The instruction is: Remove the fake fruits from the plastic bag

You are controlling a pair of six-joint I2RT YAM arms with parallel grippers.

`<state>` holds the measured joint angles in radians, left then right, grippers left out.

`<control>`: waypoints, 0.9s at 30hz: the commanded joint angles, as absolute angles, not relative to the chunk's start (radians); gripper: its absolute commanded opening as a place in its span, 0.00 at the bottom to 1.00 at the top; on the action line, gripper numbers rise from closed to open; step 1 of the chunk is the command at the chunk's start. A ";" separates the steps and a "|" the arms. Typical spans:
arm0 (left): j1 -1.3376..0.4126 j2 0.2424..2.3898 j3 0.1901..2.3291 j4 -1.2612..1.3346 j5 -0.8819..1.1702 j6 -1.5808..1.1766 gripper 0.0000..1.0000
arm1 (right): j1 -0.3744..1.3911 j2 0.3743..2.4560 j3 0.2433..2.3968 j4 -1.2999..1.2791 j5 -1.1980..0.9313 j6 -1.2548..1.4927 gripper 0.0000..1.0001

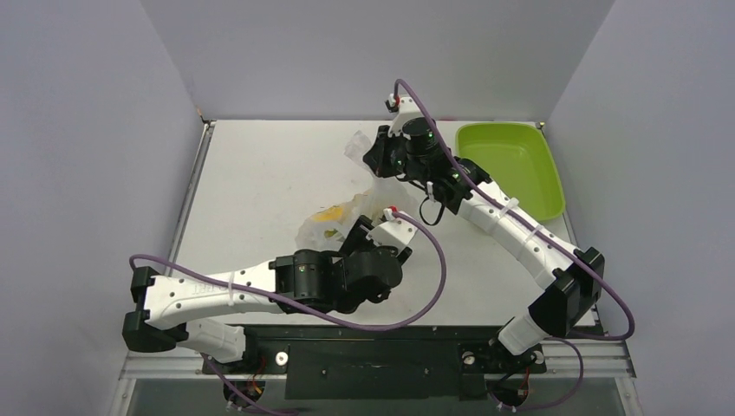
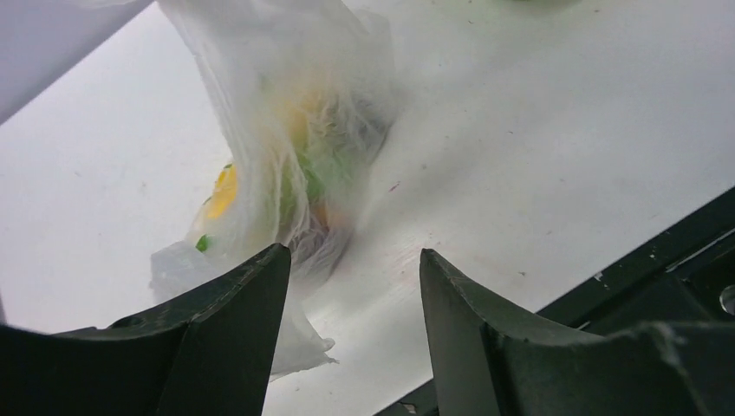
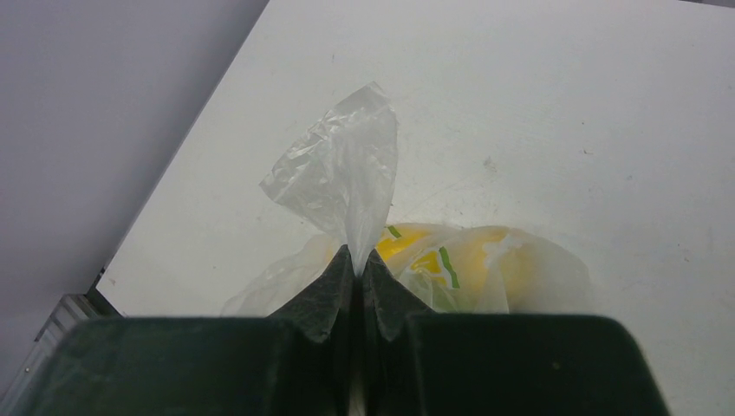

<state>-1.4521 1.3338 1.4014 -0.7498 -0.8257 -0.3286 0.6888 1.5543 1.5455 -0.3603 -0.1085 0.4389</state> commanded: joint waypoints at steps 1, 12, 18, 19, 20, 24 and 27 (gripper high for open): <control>-1.488 1.301 1.493 -0.818 -1.036 -0.338 0.55 | 0.692 1.483 1.532 -0.316 -0.097 0.438 0.00; -1.425 1.187 1.383 -0.860 -0.828 -0.415 0.58 | 0.693 1.473 1.508 -0.302 -0.097 0.444 0.00; -1.346 1.198 1.365 -0.906 -0.713 -0.433 0.60 | 0.693 1.471 1.503 -0.299 -0.097 0.445 0.00; -1.341 1.202 1.360 -0.909 -0.705 -0.433 0.60 | 0.693 1.471 1.502 -0.298 -0.097 0.445 0.00; -1.331 1.205 1.359 -0.911 -0.697 -0.433 0.61 | 0.693 1.470 1.501 -0.298 -0.097 0.446 0.00; -1.309 1.231 1.364 -0.917 -0.670 -0.428 0.61 | 0.693 1.473 1.492 -0.293 -0.100 0.448 0.00; -1.306 1.248 1.367 -0.927 -0.665 -0.422 0.62 | 0.693 1.473 1.489 -0.290 -0.101 0.450 0.00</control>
<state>-1.3159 1.2324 1.3579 -0.9100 -0.6983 -0.4175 0.6888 1.5135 1.4929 -0.3431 -0.1089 0.4393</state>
